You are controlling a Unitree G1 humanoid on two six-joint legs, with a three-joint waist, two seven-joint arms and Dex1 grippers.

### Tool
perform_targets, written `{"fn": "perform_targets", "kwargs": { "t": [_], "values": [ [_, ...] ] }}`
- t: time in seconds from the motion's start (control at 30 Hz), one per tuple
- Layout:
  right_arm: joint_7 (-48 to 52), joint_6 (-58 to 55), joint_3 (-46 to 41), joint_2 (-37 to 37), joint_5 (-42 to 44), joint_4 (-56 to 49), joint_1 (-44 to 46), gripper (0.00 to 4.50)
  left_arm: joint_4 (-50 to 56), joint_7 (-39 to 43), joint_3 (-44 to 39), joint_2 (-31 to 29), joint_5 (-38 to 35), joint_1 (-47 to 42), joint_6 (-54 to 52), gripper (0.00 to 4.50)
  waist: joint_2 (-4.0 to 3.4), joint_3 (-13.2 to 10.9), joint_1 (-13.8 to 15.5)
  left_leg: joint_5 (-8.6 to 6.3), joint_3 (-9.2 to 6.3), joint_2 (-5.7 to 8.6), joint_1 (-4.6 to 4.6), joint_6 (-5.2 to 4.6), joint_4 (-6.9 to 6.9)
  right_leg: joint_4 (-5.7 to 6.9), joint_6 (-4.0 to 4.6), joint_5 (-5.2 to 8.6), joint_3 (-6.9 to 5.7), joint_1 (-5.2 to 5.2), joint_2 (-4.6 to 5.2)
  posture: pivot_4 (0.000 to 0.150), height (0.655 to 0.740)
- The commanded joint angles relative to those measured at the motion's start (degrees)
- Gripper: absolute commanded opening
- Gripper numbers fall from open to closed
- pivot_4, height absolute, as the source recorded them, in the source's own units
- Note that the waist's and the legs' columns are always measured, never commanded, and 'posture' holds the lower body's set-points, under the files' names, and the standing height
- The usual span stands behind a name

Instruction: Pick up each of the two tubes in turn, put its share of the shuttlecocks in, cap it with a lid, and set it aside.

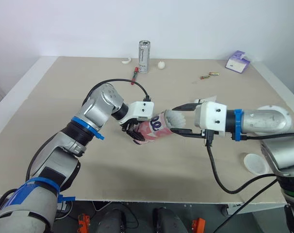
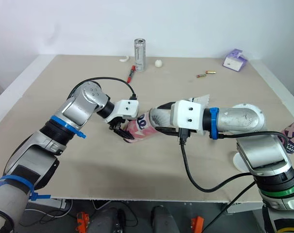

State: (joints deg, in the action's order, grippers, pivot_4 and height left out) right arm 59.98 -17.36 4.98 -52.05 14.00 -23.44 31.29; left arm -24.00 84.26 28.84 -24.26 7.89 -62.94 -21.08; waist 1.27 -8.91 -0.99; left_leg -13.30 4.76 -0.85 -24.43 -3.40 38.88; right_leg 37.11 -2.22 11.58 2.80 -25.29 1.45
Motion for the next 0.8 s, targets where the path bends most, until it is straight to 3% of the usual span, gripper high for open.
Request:
{"fn": "perform_targets", "kwargs": {
  "t": [0.03, 0.33, 0.53, 0.8],
  "values": [
    [-0.87, -6.06, -11.75, 0.67, 10.50, 0.60, -1.48, 4.38, 0.20, 0.13, -0.16, -0.46, -0.14, 0.21, -0.04, 3.21, 0.00, 0.00, 0.00, 0.00, -0.01, 0.00, 0.00, 0.00, 0.00, 0.00, -0.01, 0.00, 0.00, 0.00, 0.00, 0.150, 0.7400],
    [-3.58, -9.80, -17.94, 0.64, 13.75, 7.27, -1.56, 4.38, 0.03, 0.29, -0.05, -0.67, -0.13, 0.25, 0.16, 3.21, 0.01, 0.00, -0.01, -0.01, -0.08, -0.04, -0.01, -0.01, 0.00, 0.01, -0.08, -0.14, -0.06, 0.01, -0.06, 0.150, 0.7400],
    [-12.61, -14.52, -17.87, 3.94, 10.72, 19.96, -1.30, 4.38, 0.69, 0.19, -0.26, -1.02, -0.33, 0.75, -0.13, 3.21, 0.01, 0.00, -0.03, -0.01, 0.03, -0.02, -0.01, -0.01, 0.00, 0.00, 0.08, -0.18, 0.03, -0.01, -0.02, 0.150, 0.7400],
    [-18.31, -3.37, -15.49, 11.43, 3.28, 45.13, 6.14, 4.38, 1.36, -0.08, -0.25, -1.42, -0.86, 1.33, -0.45, 3.21, -0.02, 0.00, -0.25, 0.00, 0.07, -0.04, 0.06, -0.03, -0.02, 0.03, 0.20, -0.37, 0.06, -0.01, -0.09, 0.150, 0.7400]
  ]
}}
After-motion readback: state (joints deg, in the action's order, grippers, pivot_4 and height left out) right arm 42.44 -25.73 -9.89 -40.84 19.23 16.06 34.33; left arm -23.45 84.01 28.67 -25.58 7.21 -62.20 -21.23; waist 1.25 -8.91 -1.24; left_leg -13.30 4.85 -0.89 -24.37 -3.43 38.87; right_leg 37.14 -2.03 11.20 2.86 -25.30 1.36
